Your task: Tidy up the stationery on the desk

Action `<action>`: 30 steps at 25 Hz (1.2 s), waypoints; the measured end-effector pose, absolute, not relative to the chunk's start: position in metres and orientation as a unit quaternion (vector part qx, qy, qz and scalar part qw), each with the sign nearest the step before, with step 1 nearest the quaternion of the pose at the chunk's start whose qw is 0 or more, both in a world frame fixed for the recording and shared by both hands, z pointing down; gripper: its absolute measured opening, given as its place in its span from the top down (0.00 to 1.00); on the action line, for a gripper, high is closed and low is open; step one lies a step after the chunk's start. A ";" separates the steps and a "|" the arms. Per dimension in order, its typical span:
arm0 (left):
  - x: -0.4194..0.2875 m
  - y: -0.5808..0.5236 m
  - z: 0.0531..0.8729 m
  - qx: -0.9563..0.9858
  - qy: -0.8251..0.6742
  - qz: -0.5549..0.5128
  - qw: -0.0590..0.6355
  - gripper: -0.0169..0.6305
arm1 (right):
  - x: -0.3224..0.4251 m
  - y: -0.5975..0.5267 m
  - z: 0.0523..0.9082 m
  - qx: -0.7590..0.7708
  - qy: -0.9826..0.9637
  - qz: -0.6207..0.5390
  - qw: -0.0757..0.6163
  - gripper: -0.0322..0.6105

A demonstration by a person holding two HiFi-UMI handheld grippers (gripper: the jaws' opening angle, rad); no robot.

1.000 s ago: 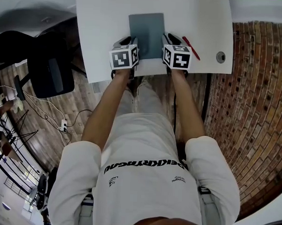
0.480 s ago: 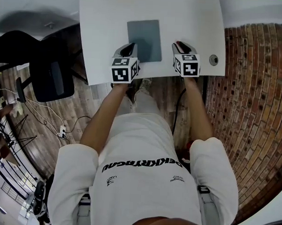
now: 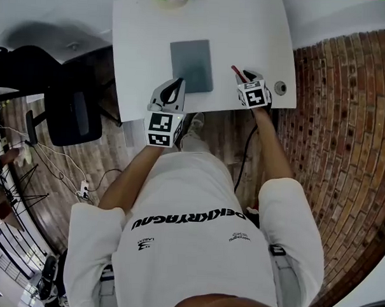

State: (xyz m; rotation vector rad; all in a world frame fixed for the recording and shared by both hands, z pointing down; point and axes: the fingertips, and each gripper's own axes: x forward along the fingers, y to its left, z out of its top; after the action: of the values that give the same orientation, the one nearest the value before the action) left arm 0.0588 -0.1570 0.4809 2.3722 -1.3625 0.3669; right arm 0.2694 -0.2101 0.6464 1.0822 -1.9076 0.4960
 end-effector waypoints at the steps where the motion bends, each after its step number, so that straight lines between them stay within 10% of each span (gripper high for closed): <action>1: 0.060 -0.153 0.476 0.847 -0.484 0.133 0.177 0.98 | 0.272 -0.209 0.649 0.432 -0.762 0.202 0.438 0.79; 21: 0.025 -0.107 0.439 0.829 -0.538 0.115 0.098 0.98 | 0.289 -0.192 0.675 0.349 -0.746 0.229 0.519 0.87; 30: 0.010 -0.105 0.429 0.814 -0.564 0.103 0.087 0.98 | 0.268 -0.216 0.652 0.389 -0.751 0.347 0.405 0.87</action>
State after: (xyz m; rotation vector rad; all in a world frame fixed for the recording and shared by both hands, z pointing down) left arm 0.0097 -0.1050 0.4295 2.4263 -1.6812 0.3056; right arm 0.2676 -0.2157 0.6517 0.9814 -1.8953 0.8768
